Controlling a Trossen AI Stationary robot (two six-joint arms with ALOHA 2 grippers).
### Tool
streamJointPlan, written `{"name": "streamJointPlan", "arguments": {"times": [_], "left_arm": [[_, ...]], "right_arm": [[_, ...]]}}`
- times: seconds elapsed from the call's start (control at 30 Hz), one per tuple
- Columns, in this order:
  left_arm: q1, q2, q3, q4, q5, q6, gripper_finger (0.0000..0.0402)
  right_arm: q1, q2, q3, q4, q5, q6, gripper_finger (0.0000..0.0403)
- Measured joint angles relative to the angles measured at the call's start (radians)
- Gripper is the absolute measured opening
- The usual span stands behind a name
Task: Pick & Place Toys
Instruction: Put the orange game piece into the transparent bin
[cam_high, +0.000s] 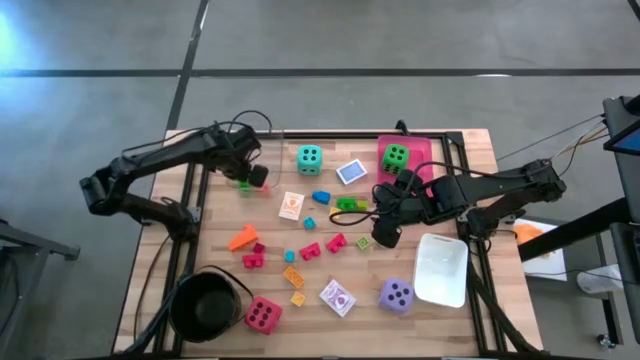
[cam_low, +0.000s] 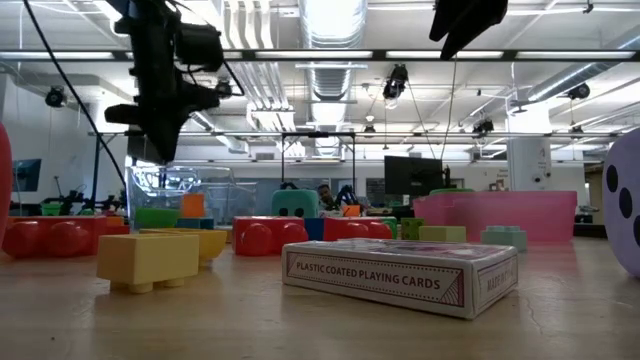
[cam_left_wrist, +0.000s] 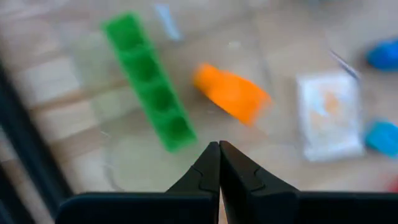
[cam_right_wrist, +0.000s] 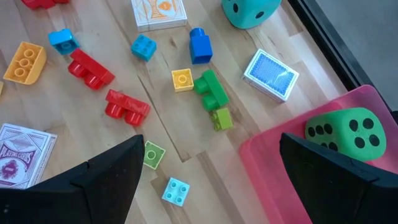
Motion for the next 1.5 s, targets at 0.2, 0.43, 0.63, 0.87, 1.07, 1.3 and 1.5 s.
{"name": "streamJointPlan", "arguments": {"times": [0.2,0.43,0.63,0.87,1.07,1.3,1.5], "left_arm": [[-0.116,-0.040,0.000,-0.015,0.141,0.069,0.0007],[-0.290,-0.037,0.000,-0.012,0.116,0.099,0.0010],[-0.355,-0.037,0.000,-0.011,0.090,0.019,0.0063],[-0.398,-0.037,0.000,-0.011,0.106,-0.024,0.0186],[-0.451,-0.037,0.000,-0.011,0.150,-0.028,0.0286],[-0.537,-0.037,-0.009,-0.007,0.148,-0.049,0.0351],[-0.588,-0.037,-0.100,0.006,0.143,-0.157,0.0360]], "right_arm": [[0.000,0.000,0.000,0.000,0.000,-0.004,0.0366],[0.000,0.000,0.000,0.000,0.000,-0.002,0.0366],[0.000,0.000,0.000,0.000,0.000,0.000,0.0366],[0.000,0.000,0.000,0.000,0.000,0.000,0.0366],[0.000,0.000,0.000,0.000,0.000,0.000,0.0366],[0.000,0.000,0.000,0.000,0.000,0.000,0.0366],[0.000,0.000,0.000,0.000,0.000,0.000,0.0366]]}}
